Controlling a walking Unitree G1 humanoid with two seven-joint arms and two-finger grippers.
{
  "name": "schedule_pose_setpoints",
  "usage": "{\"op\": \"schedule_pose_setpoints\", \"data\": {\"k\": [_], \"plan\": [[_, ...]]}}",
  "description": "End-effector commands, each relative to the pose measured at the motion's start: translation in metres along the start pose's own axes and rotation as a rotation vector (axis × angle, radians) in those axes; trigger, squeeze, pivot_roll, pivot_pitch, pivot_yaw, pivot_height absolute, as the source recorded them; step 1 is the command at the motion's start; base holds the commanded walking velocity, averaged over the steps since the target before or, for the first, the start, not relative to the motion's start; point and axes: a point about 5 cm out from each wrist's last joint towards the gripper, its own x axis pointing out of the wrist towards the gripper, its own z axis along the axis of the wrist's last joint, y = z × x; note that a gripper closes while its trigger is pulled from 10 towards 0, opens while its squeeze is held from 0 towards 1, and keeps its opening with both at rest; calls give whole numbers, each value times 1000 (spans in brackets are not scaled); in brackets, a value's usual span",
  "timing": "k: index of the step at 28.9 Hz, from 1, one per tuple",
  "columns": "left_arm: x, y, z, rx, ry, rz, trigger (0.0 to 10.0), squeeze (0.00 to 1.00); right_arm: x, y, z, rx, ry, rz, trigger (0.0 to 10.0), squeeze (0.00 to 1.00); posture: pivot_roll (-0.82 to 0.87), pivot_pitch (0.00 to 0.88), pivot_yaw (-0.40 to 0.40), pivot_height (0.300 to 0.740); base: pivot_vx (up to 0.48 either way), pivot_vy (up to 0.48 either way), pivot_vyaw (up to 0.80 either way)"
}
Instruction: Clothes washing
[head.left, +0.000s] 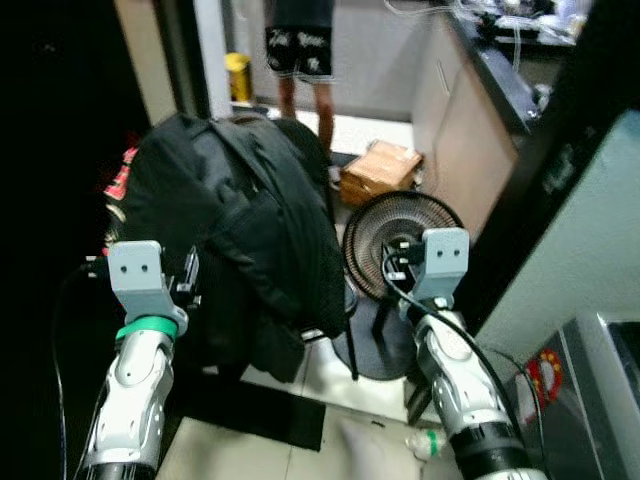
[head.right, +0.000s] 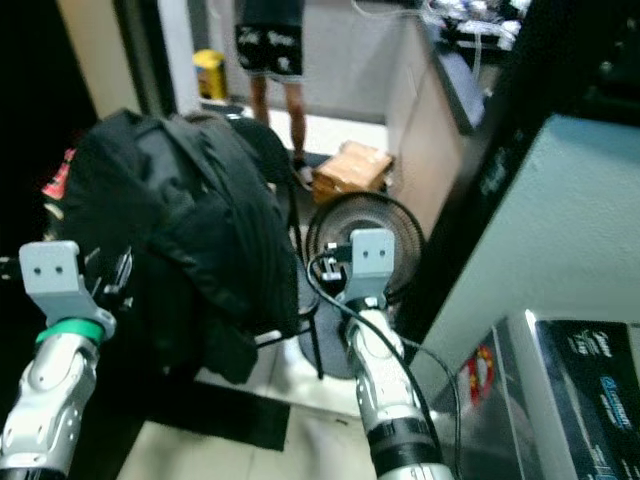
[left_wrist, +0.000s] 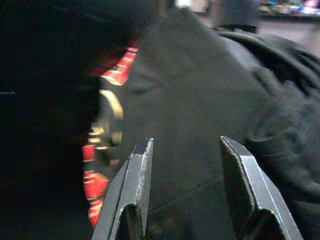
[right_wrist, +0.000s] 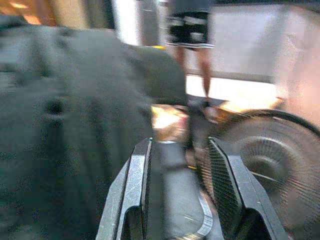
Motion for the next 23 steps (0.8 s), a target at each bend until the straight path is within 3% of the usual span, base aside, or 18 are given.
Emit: {"op": "schedule_pose_setpoints", "data": {"k": [1,23], "plan": [[-3,0,-5,-9,16,3,10000,0,-1,-3,-3,24,11,-10,10000,0,121,4,26,740,375,0,0],[-2,3,-5,-6,12,17,10000,0,2,-1,0,38,-1,1,10000,0,124,0,14,740,375,0,0]]}}
